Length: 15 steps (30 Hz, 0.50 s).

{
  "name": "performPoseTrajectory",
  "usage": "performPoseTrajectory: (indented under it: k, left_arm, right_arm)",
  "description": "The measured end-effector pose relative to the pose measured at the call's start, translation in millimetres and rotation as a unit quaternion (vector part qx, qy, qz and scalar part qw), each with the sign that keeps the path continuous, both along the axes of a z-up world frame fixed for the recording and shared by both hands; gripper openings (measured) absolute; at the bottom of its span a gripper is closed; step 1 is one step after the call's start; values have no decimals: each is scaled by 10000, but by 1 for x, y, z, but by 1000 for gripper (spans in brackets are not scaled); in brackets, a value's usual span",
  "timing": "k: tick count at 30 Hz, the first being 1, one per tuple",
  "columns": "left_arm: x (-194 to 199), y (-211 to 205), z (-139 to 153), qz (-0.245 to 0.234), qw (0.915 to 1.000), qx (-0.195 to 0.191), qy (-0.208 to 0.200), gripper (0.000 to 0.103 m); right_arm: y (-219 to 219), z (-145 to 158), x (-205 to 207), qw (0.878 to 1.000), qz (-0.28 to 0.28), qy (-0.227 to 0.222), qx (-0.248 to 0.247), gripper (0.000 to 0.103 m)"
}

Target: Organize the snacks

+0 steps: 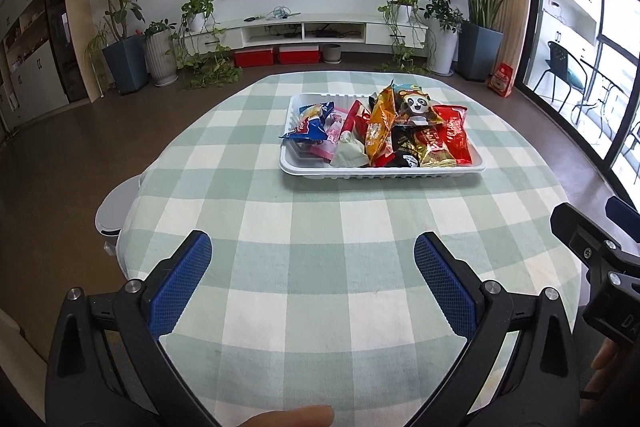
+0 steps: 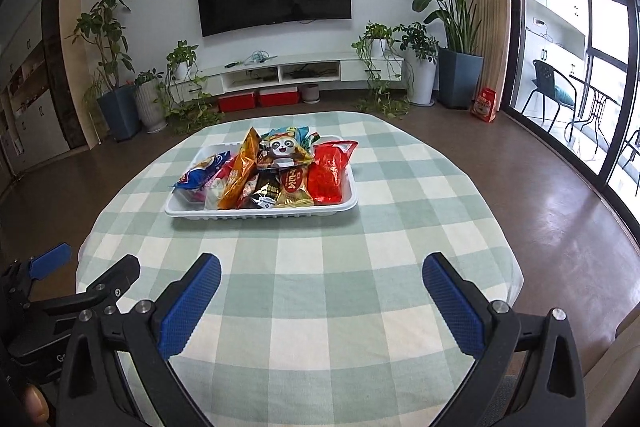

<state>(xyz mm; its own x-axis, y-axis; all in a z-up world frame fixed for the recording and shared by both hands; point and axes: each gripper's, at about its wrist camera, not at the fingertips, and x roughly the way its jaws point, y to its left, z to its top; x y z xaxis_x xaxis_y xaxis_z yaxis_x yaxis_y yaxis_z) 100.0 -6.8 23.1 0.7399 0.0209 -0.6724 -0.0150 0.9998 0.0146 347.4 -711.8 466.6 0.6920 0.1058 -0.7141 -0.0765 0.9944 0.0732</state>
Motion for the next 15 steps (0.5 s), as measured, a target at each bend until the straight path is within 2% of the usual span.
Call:
performPoseTrajectory:
  k: [15]
  left_arm:
    - [1, -1, -4, -10, 10000, 1, 29, 103]
  right_arm:
    - [0, -3, 3, 10000, -13, 82, -52, 103]
